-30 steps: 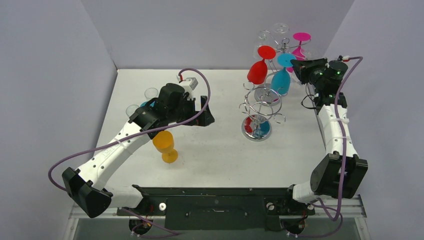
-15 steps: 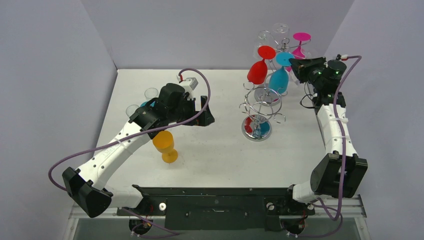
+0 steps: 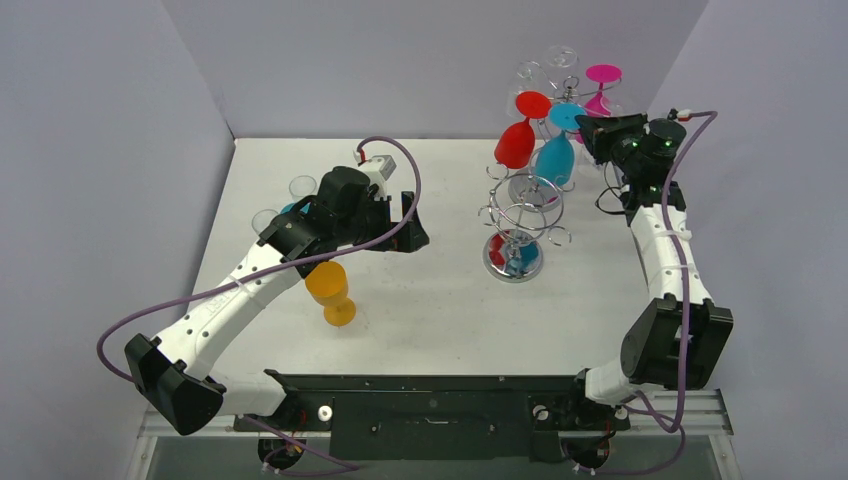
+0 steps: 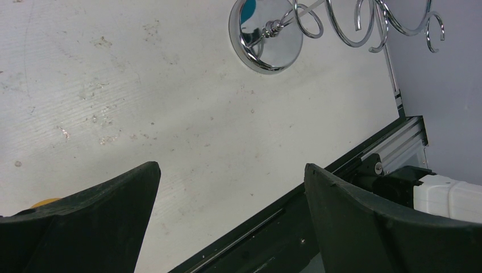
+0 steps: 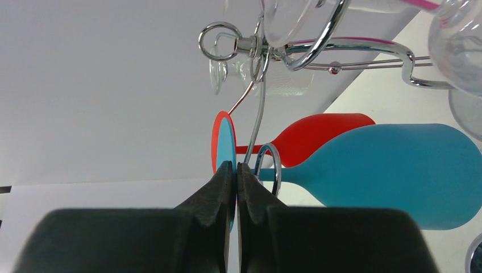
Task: Take the wine glass off the wine glass rack
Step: Pick up the wine glass from the wine rack.
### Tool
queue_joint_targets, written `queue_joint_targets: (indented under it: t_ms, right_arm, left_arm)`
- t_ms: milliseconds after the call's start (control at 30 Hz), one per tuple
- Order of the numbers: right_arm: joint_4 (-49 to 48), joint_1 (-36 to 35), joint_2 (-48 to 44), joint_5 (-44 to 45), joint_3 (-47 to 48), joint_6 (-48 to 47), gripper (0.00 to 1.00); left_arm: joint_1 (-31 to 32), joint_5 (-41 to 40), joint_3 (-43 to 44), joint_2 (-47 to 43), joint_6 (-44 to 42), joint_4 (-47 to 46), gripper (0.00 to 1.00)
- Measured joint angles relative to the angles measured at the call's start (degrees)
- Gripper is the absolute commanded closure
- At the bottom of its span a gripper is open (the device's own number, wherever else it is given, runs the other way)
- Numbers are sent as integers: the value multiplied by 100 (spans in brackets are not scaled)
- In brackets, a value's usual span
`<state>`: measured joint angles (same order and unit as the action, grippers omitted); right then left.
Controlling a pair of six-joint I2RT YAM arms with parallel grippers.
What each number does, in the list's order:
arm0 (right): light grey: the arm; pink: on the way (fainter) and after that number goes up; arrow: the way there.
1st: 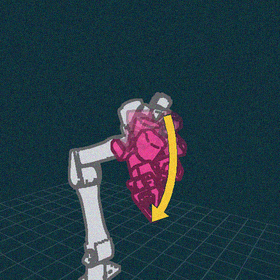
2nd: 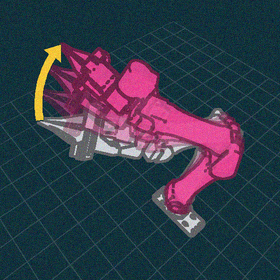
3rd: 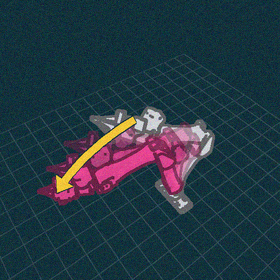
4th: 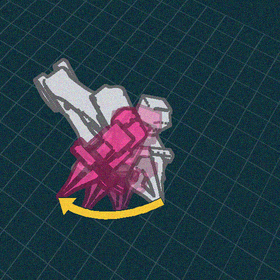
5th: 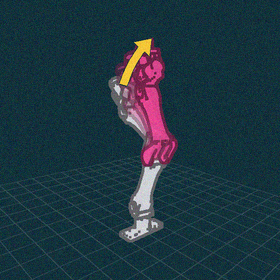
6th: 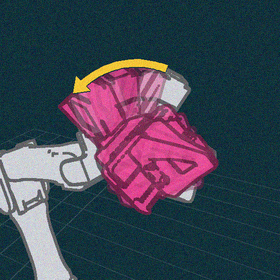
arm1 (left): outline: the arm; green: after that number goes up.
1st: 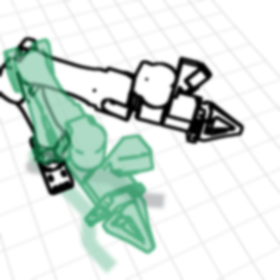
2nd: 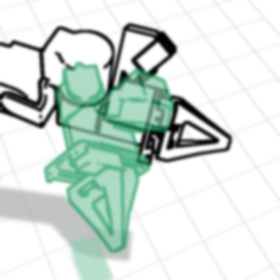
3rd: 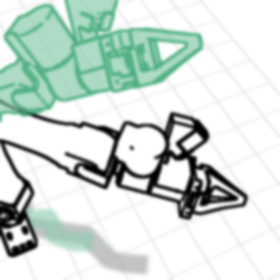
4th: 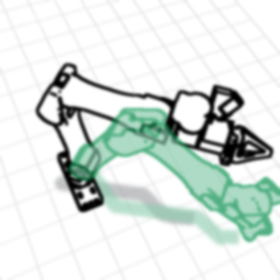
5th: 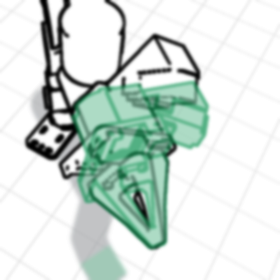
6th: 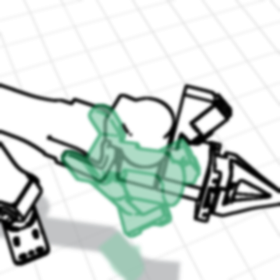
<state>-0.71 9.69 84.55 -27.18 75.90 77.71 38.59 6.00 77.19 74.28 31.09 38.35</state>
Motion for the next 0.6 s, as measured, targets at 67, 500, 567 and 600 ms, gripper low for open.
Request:
queue_joint_targets:
  t_ms: [67, 500, 567, 600]
  right_arm:
    - [-7, 0, 28, 92, 0, 17, 100]
    - [-146, 2, 42, 667, 0, 146, 100]
    - [-146, 2, 42, 723, 0, 144, 100]
    - [-146, 2, 42, 748, 0, 144, 100]
  left_arm:
    - [0, -4, 2, 0, 2, 2, 4]
    - [0, -81, 70, 0, 0, 31, 4]
    - [0, -83, 72, 0, 0, 31, 4]
    - [0, -83, 72, 0, 0, 31, 4]
